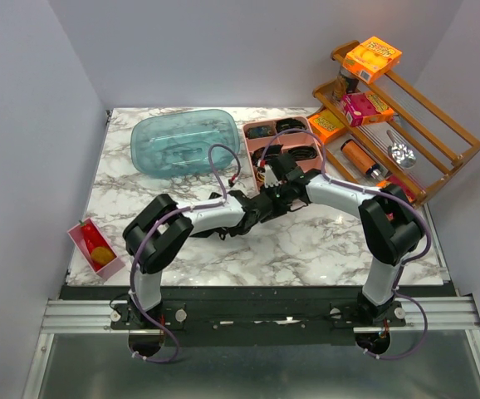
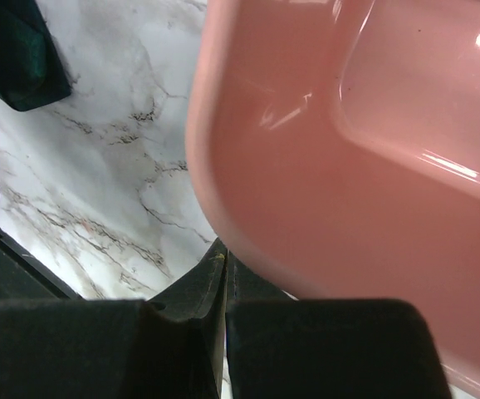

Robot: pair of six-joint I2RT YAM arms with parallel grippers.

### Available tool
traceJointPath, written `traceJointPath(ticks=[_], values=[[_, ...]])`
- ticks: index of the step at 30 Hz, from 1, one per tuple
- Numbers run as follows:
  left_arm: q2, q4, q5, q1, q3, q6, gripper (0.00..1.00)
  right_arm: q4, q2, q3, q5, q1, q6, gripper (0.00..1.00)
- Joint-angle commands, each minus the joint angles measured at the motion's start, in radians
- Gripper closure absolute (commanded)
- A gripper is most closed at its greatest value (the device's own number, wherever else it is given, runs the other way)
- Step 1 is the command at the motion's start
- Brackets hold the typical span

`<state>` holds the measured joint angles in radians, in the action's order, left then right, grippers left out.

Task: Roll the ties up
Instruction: Roll the tie at the center of the board.

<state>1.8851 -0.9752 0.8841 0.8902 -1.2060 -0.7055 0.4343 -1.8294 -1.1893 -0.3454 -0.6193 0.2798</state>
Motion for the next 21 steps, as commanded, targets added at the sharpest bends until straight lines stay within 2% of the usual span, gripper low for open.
traceJointPath(ticks=[1, 7, 14, 21], values=[[-0.01, 0.107, -0.077, 0.018, 0.009, 0.038, 0.4, -0.02, 0.021, 0.013, -0.018, 0.01, 0.002, 0.89], [-0.109, 0.28, -0.249, 0.018, 0.092, 0.104, 0.32, -0.023, 0.013, 0.01, -0.024, 0.01, 0.002, 0.9], [-0.207, 0.334, -0.293, 0.0, 0.115, 0.113, 0.25, -0.025, 0.025, -0.009, -0.05, 0.01, -0.013, 0.89], [-0.403, 0.426, -0.382, -0.098, 0.197, 0.129, 0.2, -0.028, 0.01, -0.082, -0.096, -0.019, -0.01, 0.89]])
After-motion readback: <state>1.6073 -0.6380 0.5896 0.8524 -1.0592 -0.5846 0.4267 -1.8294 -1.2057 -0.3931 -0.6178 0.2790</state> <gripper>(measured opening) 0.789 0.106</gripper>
